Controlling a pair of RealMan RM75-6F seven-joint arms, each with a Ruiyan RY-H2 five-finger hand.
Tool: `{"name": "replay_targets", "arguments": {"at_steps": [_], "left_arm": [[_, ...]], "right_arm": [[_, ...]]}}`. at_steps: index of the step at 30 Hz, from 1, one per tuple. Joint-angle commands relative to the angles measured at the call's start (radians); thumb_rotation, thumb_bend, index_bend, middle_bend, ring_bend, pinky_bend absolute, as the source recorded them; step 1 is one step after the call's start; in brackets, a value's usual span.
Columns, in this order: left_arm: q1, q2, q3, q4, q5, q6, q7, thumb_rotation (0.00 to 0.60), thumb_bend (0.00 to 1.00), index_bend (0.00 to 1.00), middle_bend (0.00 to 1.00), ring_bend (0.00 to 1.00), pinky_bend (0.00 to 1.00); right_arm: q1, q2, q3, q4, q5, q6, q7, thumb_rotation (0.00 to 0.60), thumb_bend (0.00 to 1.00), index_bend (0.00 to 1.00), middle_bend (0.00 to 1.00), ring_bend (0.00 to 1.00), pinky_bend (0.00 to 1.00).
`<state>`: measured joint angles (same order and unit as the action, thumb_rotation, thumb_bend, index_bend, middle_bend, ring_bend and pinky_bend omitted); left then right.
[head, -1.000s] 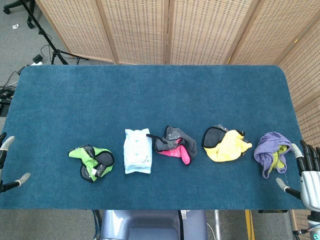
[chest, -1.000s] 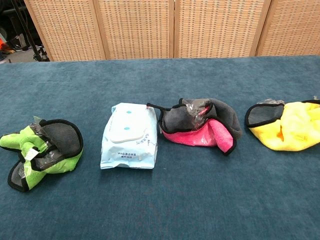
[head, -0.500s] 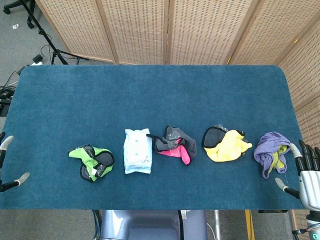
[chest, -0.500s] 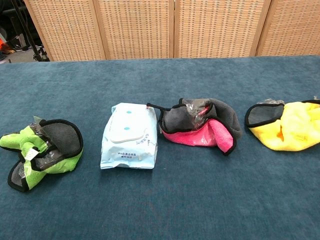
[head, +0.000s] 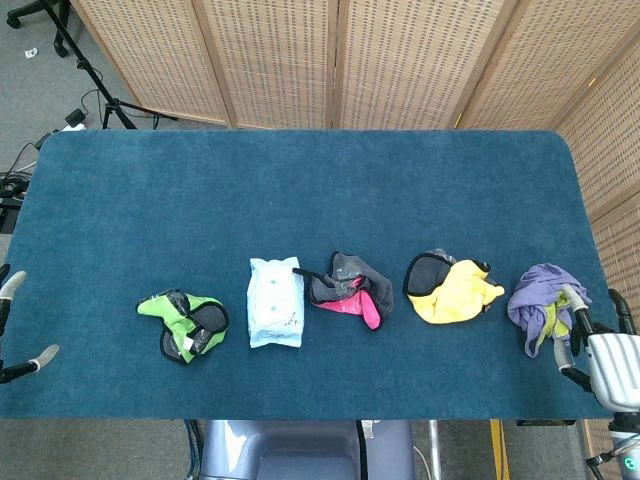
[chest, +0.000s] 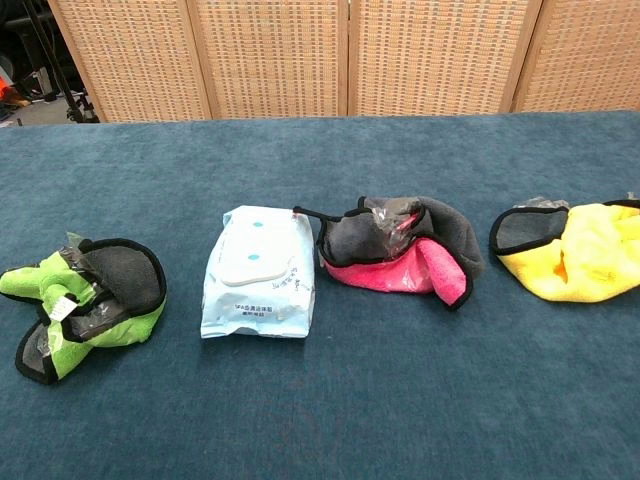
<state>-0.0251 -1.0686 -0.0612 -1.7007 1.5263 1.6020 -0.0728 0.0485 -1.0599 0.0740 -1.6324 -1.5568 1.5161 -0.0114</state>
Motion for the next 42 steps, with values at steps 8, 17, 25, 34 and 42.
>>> {"name": "replay_targets", "arguments": {"at_steps": [8, 17, 25, 34, 42], "left_arm": [[-0.008, 0.009, -0.010, -0.007, -0.023, -0.020, -0.008, 0.600, 0.00, 0.00, 0.00, 0.00, 0.00], [-0.010, 0.016, -0.016, -0.008, -0.038, -0.029, -0.020, 0.600, 0.00, 0.00, 0.00, 0.00, 0.00], [-0.013, 0.014, -0.011, -0.009, -0.038, -0.041, -0.014, 0.600, 0.00, 0.00, 0.00, 0.00, 0.00], [-0.021, 0.010, -0.009, -0.009, -0.045, -0.062, -0.003, 0.600, 0.00, 0.00, 0.00, 0.00, 0.00], [-0.022, 0.011, -0.007, -0.009, -0.048, -0.067, -0.004, 0.600, 0.00, 0.00, 0.00, 0.00, 0.00]], "right_arm": [[0.192, 0.111, -0.042, -0.116, 0.052, -0.396, -0.069, 0.600, 1.00, 0.00, 0.80, 0.76, 0.90], [0.301, 0.087, -0.003, -0.202, 0.202, -0.540, -0.265, 0.600, 1.00, 0.00, 0.80, 0.76, 0.90], [0.427, 0.042, 0.019, -0.206, 0.434, -0.662, -0.455, 0.600, 1.00, 0.00, 0.80, 0.76, 0.90], [0.489, 0.010, -0.011, -0.208, 0.616, -0.641, -0.608, 0.600, 1.00, 0.00, 0.80, 0.76, 0.90], [0.508, -0.007, -0.036, -0.194, 0.682, -0.627, -0.633, 0.600, 1.00, 0.00, 0.80, 0.76, 0.90]]}}
